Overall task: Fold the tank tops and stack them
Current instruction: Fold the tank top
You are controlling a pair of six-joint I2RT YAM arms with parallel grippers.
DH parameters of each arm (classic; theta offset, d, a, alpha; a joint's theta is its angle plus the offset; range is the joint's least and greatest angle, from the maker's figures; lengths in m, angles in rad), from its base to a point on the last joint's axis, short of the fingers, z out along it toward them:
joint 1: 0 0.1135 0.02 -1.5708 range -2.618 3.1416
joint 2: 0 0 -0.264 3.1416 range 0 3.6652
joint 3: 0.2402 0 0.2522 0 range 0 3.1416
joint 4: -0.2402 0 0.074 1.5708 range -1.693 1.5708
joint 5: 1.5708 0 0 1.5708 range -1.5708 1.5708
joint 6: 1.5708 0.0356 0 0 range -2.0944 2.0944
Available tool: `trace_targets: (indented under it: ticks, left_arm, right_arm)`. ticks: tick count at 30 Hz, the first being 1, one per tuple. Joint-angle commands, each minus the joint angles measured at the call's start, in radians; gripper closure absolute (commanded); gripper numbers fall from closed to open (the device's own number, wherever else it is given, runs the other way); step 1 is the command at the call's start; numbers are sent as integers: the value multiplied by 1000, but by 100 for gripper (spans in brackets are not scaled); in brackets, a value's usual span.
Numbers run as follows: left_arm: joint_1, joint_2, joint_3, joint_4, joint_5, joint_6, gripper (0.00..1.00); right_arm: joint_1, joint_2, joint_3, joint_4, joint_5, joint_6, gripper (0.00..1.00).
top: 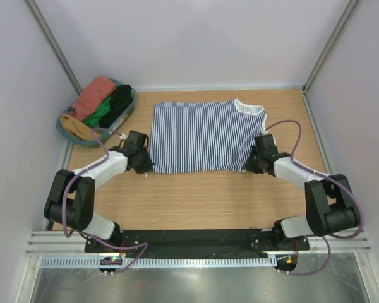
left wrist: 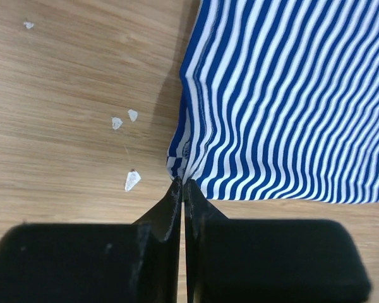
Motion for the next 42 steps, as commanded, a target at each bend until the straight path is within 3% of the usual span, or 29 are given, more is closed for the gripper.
trace_targets:
  ticks: [1,7,21,31,42]
  left_arm:
    - [1,-78,61,-62,10,23,100]
    - [1,-166,-16,-79,3,7,100]
    - [1,-362,-172,-88,117,-27,100]
    - [1,-243,-42,-97,103,-12,100]
    - [53,-57,208,-134,85,3,100]
  right_arm:
    - [7,-64,96,-191,49,-32,99]
    - [7,-175,95,-337,133,-14,98]
    - [6,-242,40,-374,-50,-22,98]
    - [7,-157,214,-426,-16,-43,96]
    - [6,141,520,-505,94,-88,95]
